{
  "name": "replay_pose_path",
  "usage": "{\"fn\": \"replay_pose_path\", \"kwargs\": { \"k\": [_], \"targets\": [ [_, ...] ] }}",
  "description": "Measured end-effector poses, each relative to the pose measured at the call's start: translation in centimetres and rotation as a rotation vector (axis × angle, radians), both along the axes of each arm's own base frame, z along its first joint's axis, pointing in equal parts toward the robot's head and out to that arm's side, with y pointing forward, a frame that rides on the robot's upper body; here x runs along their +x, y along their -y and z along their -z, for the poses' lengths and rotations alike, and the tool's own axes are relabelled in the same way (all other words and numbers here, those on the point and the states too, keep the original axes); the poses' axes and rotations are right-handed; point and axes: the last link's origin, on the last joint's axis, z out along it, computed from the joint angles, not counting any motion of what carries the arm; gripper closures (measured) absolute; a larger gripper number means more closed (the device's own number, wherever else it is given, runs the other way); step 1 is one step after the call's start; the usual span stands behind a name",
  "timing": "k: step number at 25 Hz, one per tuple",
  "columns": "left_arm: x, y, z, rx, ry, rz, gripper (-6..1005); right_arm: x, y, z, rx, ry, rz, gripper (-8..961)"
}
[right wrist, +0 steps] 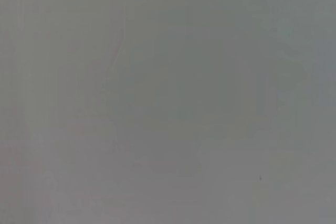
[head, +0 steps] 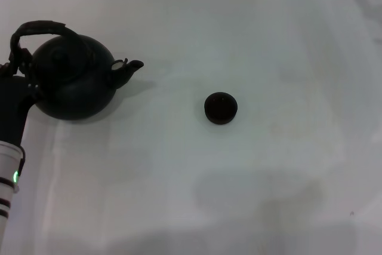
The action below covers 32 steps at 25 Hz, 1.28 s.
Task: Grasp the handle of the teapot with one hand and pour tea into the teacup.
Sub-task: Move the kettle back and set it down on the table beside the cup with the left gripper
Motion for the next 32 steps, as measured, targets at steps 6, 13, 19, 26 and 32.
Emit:
{"fn": "replay_pose_path", "kwargs": {
  "k": [6, 13, 19, 26, 32],
  "targets": [
    [0.0, -0.1, 0.2, -0.011, 0.000, -0.005, 773, 0.0, 0.0, -0.1, 0.003, -0.003, 0.001, 97],
    [0.0, -0.3, 0.3, -0.022, -0.002, -0.007, 752, 0.0, 0.0, -0.1, 0.004, -0.004, 0.002, 97],
    [-0.1, -0.8, 0.7, -0.053, 0.014, -0.017, 734, 0.1, 0.0, -0.1, 0.005, -0.005, 0.005, 97],
    [0.0, -1.0, 0.6, -0.055, 0.028, -0.012, 717, 0.4, 0.2, -0.1, 0.006, -0.007, 0.011, 97],
    [0.1, -1.0, 0.6, -0.053, 0.041, -0.007, 653, 0.4, 0.3, -0.1, 0.007, -0.010, 0.013, 97]
  ]
}}
